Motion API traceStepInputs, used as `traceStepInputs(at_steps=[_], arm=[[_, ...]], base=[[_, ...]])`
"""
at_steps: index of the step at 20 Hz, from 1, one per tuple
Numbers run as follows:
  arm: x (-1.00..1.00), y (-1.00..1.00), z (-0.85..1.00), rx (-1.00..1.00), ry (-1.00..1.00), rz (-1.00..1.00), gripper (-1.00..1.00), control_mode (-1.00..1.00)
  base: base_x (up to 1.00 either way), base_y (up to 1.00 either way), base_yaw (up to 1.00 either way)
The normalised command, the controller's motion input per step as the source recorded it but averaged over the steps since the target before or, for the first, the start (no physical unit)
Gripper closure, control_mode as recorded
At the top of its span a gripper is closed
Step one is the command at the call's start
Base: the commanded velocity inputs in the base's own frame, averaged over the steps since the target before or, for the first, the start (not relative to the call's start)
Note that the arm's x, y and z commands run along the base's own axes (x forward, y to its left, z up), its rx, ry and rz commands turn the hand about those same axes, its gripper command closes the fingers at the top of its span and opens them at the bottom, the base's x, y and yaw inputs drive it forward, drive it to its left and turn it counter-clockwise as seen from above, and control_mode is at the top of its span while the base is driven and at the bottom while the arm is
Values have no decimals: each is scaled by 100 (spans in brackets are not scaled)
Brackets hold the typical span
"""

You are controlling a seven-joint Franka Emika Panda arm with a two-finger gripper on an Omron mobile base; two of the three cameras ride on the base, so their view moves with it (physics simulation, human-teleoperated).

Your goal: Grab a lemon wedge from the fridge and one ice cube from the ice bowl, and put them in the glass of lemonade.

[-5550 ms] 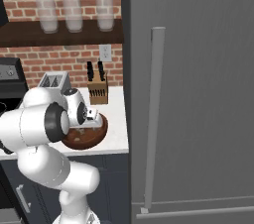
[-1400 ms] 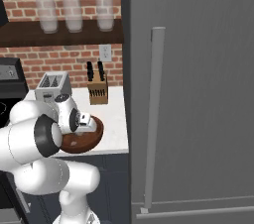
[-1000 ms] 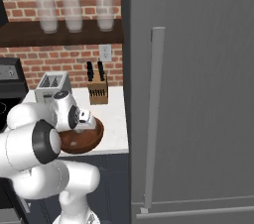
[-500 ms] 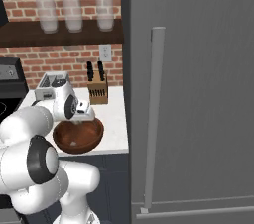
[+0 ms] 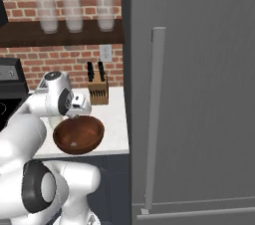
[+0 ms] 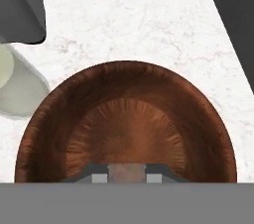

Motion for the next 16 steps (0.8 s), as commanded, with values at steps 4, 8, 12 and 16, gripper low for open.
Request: traceStepInputs(at_steps=[4,8,12,16], arm=[[-42,13,38,15,-10,13,100,-100],[-28,42,28,20,-12,16,100,-100],[-9,53,7,15,-4,15,100,-100],[4,78,2,1,1,5,100,-100]], base=[[0,0,0],[0,0,0],[0,0,0],[0,0,0]])
